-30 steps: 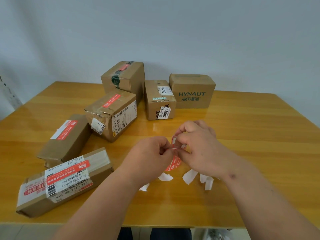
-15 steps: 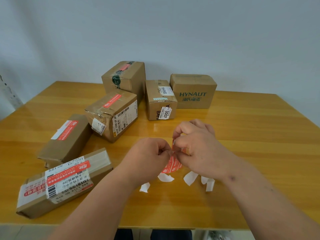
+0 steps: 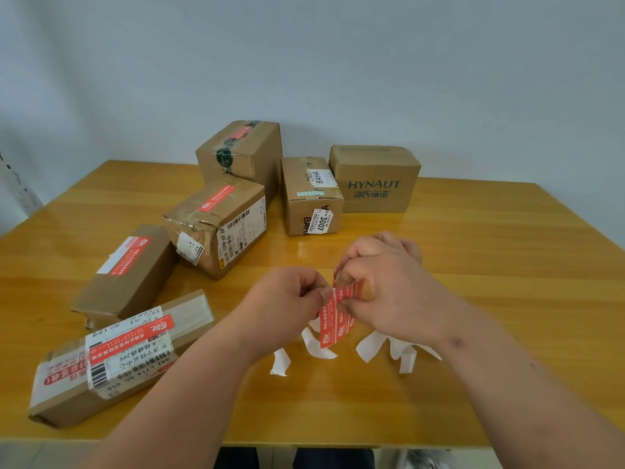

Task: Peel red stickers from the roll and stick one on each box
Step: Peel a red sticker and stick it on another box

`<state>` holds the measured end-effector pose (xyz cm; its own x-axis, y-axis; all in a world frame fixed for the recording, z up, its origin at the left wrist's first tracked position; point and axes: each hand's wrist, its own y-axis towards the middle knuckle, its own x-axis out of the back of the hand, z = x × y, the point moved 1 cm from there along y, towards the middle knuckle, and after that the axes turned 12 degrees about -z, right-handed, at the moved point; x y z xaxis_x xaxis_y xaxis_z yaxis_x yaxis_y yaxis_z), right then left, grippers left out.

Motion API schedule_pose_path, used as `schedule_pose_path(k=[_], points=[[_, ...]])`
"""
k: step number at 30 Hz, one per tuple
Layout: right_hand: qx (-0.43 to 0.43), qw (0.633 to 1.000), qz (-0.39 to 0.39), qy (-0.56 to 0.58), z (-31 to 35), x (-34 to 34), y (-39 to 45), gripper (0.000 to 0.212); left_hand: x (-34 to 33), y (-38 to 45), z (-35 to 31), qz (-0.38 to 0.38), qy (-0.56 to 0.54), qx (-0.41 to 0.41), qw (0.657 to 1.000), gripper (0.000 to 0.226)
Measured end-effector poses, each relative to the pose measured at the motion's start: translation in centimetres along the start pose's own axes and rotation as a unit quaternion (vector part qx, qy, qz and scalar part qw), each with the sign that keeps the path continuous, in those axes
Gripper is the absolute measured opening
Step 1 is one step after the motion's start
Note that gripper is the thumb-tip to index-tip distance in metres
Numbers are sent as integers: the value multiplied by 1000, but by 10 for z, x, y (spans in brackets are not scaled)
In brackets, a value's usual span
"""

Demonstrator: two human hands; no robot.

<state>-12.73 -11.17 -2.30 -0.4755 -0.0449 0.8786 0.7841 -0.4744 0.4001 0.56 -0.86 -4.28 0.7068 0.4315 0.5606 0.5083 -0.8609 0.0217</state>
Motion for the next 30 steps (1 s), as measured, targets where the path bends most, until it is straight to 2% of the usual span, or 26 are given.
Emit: schedule_pose_path(k=[3, 6, 9, 13, 16, 20, 30], points=[[-9, 1000, 18, -21, -1, 3, 4, 21, 5, 1, -5, -2, 9, -14, 1000, 20], [-10, 1000, 11, -20, 0, 4, 6, 13, 10, 1, -7, -13, -17, -10, 1000, 24], [-11, 1000, 9, -15, 0, 4, 6, 9, 12, -1, -8, 0, -34, -15, 999, 18], [-5, 1000, -1, -16, 1, 4, 7, 11, 11, -3, -9, 29, -50, -24, 998, 32], [-4, 1000, -4, -23, 1, 2, 8, 16, 9, 0, -8, -5, -27, -26, 999, 15], [-5, 1000, 1, -20, 2, 2, 9, 11, 7, 3, -6, -13, -22, -2, 1000, 17], [-12, 1000, 24, -13, 7, 4, 9, 33, 5, 6, -1, -1, -91, 65, 994, 19]])
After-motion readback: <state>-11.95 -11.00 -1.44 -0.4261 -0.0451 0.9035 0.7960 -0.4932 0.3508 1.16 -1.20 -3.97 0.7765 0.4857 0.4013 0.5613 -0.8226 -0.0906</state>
